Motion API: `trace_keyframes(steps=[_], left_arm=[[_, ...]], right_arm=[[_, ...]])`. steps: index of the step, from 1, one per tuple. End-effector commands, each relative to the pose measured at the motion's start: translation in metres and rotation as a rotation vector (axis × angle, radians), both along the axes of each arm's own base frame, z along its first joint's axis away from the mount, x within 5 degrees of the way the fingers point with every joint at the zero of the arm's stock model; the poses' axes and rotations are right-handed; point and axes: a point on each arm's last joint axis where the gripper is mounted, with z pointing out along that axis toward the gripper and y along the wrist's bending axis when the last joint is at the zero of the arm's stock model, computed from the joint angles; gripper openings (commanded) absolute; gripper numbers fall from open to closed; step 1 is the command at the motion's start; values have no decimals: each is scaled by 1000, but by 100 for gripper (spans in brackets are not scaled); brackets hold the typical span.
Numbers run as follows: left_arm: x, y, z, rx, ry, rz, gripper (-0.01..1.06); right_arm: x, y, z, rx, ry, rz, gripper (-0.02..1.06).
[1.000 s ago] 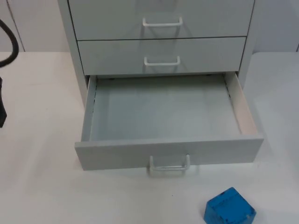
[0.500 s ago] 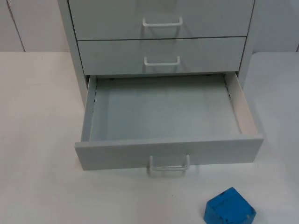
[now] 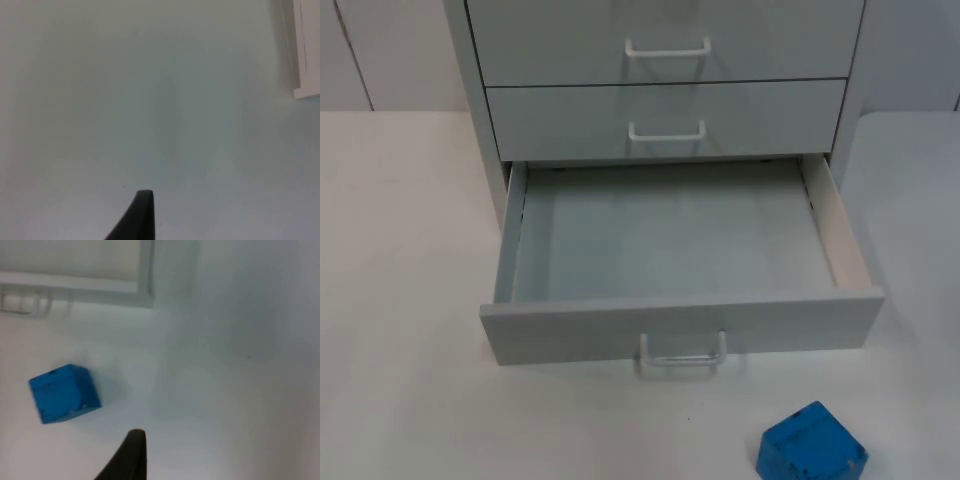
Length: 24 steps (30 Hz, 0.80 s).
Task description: Open the drawer with the left hand, place the block into the drawer with the right hand, then close the drawer with the left hand.
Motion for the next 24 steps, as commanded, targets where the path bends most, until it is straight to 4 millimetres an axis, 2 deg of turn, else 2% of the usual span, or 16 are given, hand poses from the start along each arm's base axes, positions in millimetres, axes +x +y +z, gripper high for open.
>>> trace_keyframes(steps=[1,5,9,10,13,14,20,21,24], left_arm=[[-2,0,0,-17,1,13,105],[-3,0,0,-12,4,6,105],[-3,0,0,-12,4,6,105],[-3,0,0,-12,4,6,105],[-3,0,0,-12,4,6,105],[-3,0,0,-12,4,6,105],[-3,0,0,-12,7,7,105],[-3,0,0,-12,7,7,105],[-3,0,0,-12,7,7,105]], right_arm=[[-1,6,2,4,-7,31,105],[-4,19,2,3,-7,44,105],[-9,44,0,-19,-27,87,105],[-9,44,0,-19,-27,87,105],[-9,66,-10,-55,0,109,105],[-9,66,-10,-55,0,109,105],[-2,125,-52,-139,10,183,105],[-2,125,-52,-139,10,183,105],[4,143,-77,-156,38,220,105]])
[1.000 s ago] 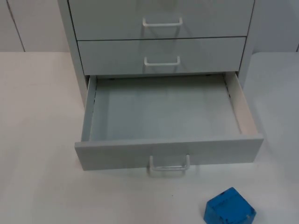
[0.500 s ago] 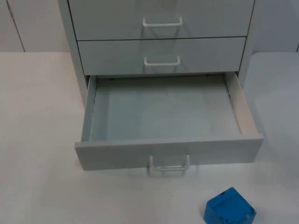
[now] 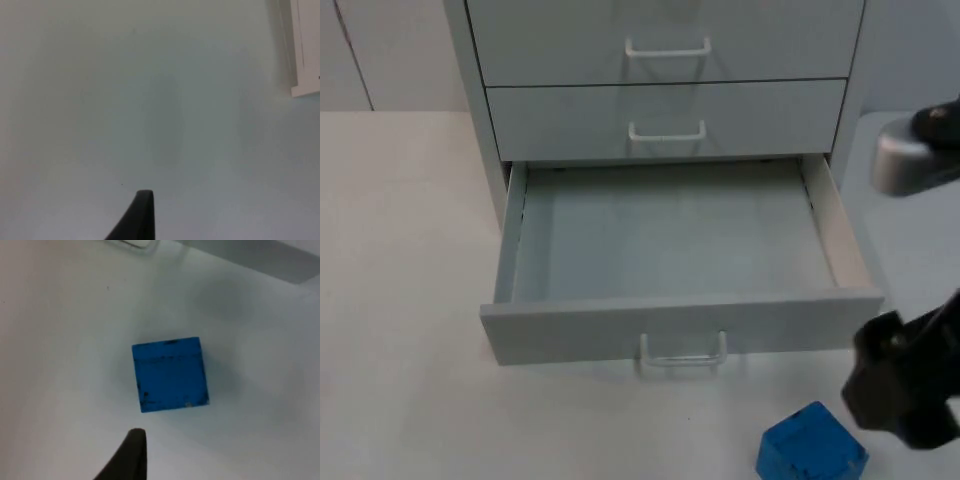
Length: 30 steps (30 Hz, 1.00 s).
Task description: Open the drawer with the left hand, place the block into the drawer with the right hand, then close the drawer with the left hand.
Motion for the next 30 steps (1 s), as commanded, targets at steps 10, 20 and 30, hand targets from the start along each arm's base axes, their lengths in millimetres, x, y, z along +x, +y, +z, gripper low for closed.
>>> trace_keyframes(steps=[10,20,30], left_arm=[[-1,0,-1,-11,4,6,105],[-1,0,-1,-11,4,6,105],[-1,0,-1,-11,2,6,105]], right_arm=[[15,35,-60,4,57,82,104],[28,52,-86,-52,91,112,94],[29,52,-96,-79,107,103,56]])
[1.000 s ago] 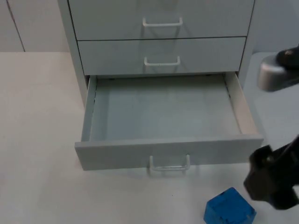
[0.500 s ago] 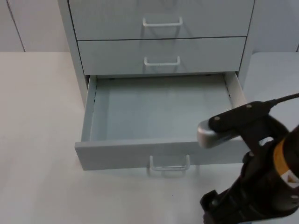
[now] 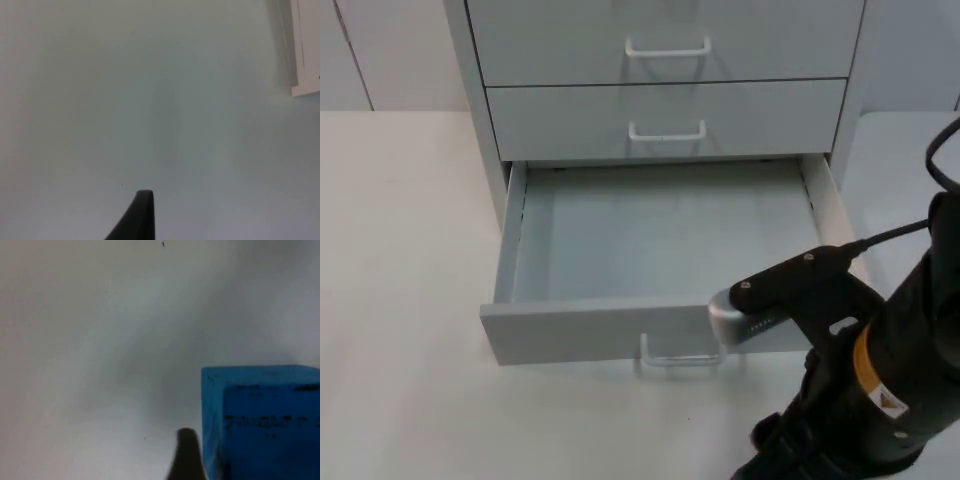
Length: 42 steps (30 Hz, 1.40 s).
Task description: Open the drawer with the left hand, place the block into the drawer with the right hand, then close the drawer with the left hand.
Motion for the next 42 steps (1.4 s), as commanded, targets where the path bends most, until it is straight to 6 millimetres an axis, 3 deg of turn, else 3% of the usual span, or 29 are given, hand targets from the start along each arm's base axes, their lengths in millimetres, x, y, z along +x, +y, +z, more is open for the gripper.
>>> trace_keyframes(steps=[1,3,4,6,8,9,18,22,31,38,42], left_arm=[[-1,0,-1,-11,2,6,105],[-1,0,-1,-11,2,6,105],[-1,0,-1,-11,2,6,105],[-1,0,-1,-11,2,6,105],[-1,0,-1,-11,2,6,105],[-1,0,-1,-11,2,6,105],[-1,0,-1,-9,2,6,105],[-1,0,-1,-7,2,6,105],[-1,0,0,-8,0,6,105],[-1,0,0,-6,0,3,105],[-1,0,0,-6,0,3,105]], right_arm=[[0,2,1,2,-8,8,43],[0,2,1,2,-8,8,22],[0,2,1,2,-8,8,22],[0,2,5,6,-13,7,6],[0,1,16,29,-31,-2,0],[0,1,16,29,-31,-2,0],[-5,-15,106,172,-238,7,0],[1,-17,124,153,-306,-16,0],[19,-13,127,193,-414,-114,0],[52,-15,114,244,-403,-190,0],[75,-5,106,236,-400,-211,0]])
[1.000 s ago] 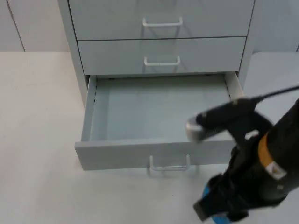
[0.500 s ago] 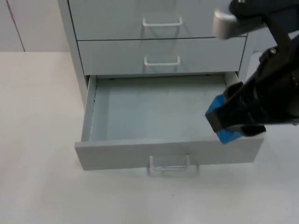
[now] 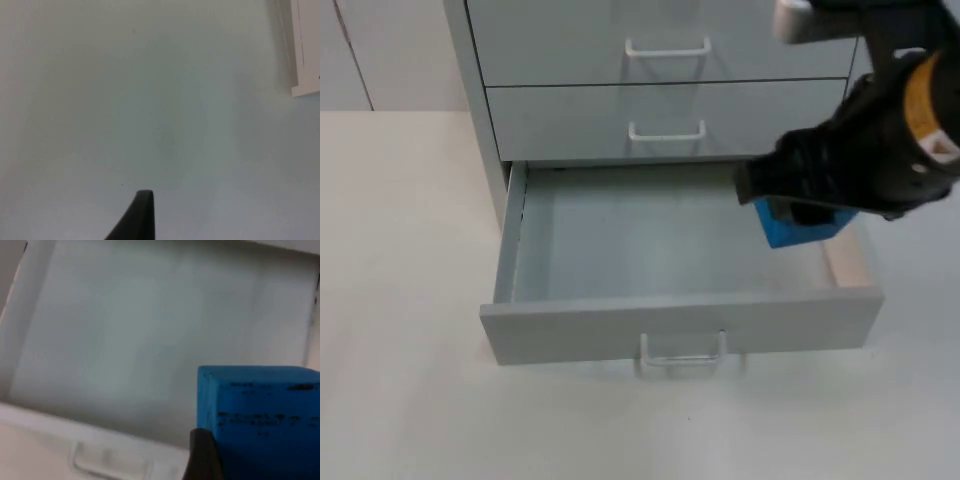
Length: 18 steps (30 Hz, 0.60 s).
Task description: Open the drawer with the left hand, place the block into the drawer with the right hand, then close the drawer with the left hand.
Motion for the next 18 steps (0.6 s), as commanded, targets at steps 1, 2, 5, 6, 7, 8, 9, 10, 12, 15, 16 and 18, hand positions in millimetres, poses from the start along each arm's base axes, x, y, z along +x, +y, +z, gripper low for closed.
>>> trace_keyframes(steps=[1,2,5,6,7,8,9,10,12,15,16,18], left_arm=[[-1,0,0,-4,-1,1,105],[-1,0,0,-4,-1,1,105],[-1,0,0,-4,-1,1,105],[-1,0,0,-4,-1,1,105],[-1,0,0,-4,-1,1,105],[-1,0,0,-4,-1,1,105],[-1,0,0,-4,-1,1,105],[-1,0,0,-4,-1,1,105],[-1,0,0,-4,-1,1,105],[-1,0,0,-4,-1,1,105],[-1,0,0,-4,-1,1,105],[-1,0,0,-4,-1,1,105]], right_arm=[[13,10,-1,10,-18,13,0],[18,16,-2,4,-23,22,0],[31,28,-9,-1,-22,27,0],[37,34,-14,-1,-16,25,0],[41,39,-19,-4,-11,24,0],[46,43,-24,-8,-6,24,0],[51,47,-30,-13,1,23,0],[51,47,-30,-13,1,23,0],[57,54,-42,-24,14,24,0],[63,59,-54,-37,28,24,0],[65,61,-59,-42,33,24,0],[69,66,-69,-45,44,26,0]])
